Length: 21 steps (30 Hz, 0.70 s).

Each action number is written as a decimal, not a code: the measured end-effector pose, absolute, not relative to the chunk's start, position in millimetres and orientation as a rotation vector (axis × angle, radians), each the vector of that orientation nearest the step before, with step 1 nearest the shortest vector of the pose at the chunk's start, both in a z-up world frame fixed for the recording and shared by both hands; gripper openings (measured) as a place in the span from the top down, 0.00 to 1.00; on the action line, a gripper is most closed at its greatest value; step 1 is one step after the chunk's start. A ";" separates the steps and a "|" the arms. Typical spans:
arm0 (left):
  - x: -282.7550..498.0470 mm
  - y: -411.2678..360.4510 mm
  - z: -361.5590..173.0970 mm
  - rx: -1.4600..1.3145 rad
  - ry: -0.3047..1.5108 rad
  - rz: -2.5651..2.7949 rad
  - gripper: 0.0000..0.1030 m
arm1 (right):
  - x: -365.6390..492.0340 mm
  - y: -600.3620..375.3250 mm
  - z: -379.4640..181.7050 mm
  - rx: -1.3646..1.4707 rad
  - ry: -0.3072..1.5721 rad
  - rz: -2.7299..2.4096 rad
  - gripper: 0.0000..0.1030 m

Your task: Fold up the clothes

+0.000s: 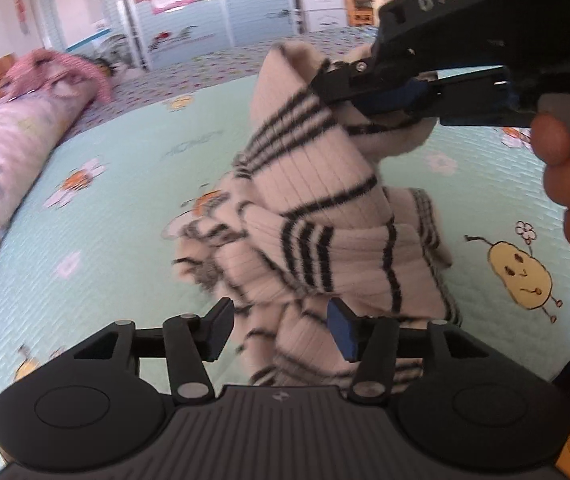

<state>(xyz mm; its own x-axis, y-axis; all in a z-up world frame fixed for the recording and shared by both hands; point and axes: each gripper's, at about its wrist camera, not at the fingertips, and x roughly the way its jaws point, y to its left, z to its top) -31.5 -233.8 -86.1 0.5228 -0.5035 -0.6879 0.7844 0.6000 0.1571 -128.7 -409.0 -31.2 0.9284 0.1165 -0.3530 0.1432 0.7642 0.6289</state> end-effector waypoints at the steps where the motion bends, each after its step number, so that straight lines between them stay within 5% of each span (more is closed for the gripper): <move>1: -32.7 -226.0 -81.4 0.475 0.629 -0.795 0.46 | -127.8 -397.5 -27.9 0.663 0.394 0.010 0.86; 4: -36.9 -212.2 -65.5 0.447 0.573 -0.778 0.42 | -125.5 -364.1 -23.9 0.566 0.413 0.103 0.91; 9: -42.8 -233.0 -49.2 0.499 0.467 -0.813 0.34 | -137.5 -351.8 -19.9 0.523 0.423 0.070 0.86; 11: -48.1 -249.9 -46.5 0.521 0.430 -0.856 0.34 | -155.3 -368.5 -17.0 0.558 0.382 0.014 0.80; 13: -53.8 -273.5 -45.1 0.559 0.398 -0.890 0.34 | -175.5 -390.5 -17.3 0.598 0.347 -0.074 0.55; 14: -55.3 -286.6 -46.0 0.590 0.379 -0.905 0.34 | -185.2 -401.8 -21.7 0.623 0.338 -0.114 0.52; 21: -66.3 -373.0 -68.7 0.951 0.263 -0.928 0.32 | -264.3 -476.2 -68.8 0.848 0.328 -0.322 0.50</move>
